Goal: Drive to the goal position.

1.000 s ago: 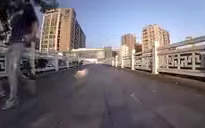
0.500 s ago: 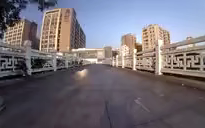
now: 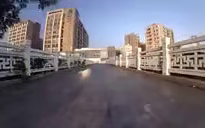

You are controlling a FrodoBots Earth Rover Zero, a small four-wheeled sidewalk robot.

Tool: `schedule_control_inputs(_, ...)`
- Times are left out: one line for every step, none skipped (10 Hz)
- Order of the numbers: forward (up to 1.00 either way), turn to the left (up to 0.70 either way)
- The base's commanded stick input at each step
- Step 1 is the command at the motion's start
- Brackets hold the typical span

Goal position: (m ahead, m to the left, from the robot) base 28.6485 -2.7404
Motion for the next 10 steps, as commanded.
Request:
schedule_control_inputs(0.45,0.00)
schedule_control_inputs(0.45,0.00)
schedule_control_inputs(0.45,0.00)
schedule_control_inputs(0.45,0.00)
schedule_control_inputs(0.45,0.00)
schedule_control_inputs(0.45,0.00)
schedule_control_inputs(0.45,0.00)
schedule_control_inputs(0.45,0.00)
schedule_control_inputs(0.45,0.00)
schedule_control_inputs(0.45,0.00)
